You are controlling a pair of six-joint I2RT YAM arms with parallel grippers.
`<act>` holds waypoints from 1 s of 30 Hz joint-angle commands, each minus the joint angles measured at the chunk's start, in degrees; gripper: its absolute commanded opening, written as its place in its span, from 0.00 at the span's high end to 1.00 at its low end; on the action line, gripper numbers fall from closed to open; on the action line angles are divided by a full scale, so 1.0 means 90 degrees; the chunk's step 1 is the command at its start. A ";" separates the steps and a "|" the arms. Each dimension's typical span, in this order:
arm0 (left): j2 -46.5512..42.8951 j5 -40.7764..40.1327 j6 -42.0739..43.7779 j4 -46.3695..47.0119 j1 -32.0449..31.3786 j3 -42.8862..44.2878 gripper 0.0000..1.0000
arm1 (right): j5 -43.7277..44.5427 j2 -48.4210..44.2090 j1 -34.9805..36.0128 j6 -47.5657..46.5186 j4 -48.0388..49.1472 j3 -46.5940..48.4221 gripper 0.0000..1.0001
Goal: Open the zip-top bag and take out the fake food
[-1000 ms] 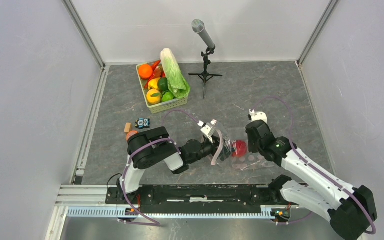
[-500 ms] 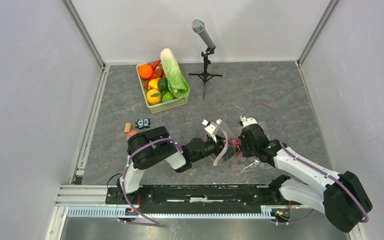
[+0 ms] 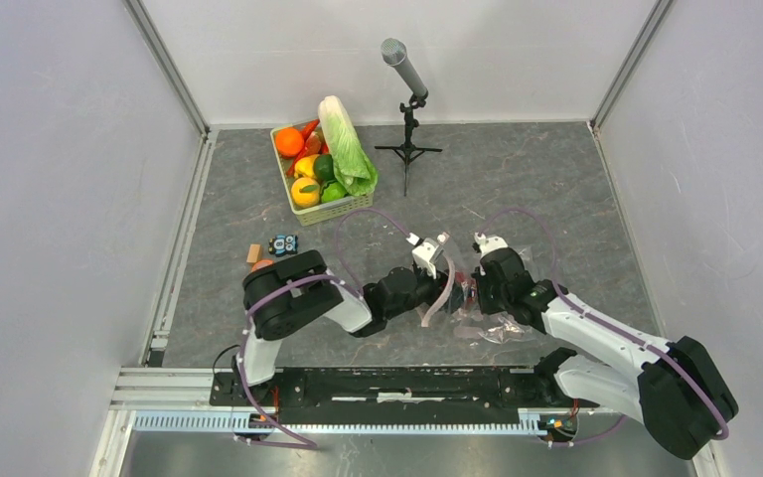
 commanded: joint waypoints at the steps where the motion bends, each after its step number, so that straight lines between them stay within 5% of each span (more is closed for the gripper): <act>1: -0.0921 -0.0281 0.0565 -0.1002 -0.0073 -0.0210 0.59 | 0.0348 0.0035 -0.0212 0.0240 0.0185 -0.0063 0.92; 6: -0.1823 -0.0287 0.0631 -0.2521 -0.0069 -0.0260 0.71 | 0.0313 0.0147 -0.0469 0.0442 0.0226 -0.0189 0.92; 19: -0.4564 -0.1015 0.0562 -0.7117 0.0144 0.0183 0.73 | 0.0320 -0.0033 -0.0749 0.0430 0.0296 -0.0423 0.91; 30: -0.6257 -0.1084 0.0959 -1.0040 0.2040 0.1001 0.72 | 0.0527 -0.0530 -0.0755 0.0167 -0.0002 0.0006 0.87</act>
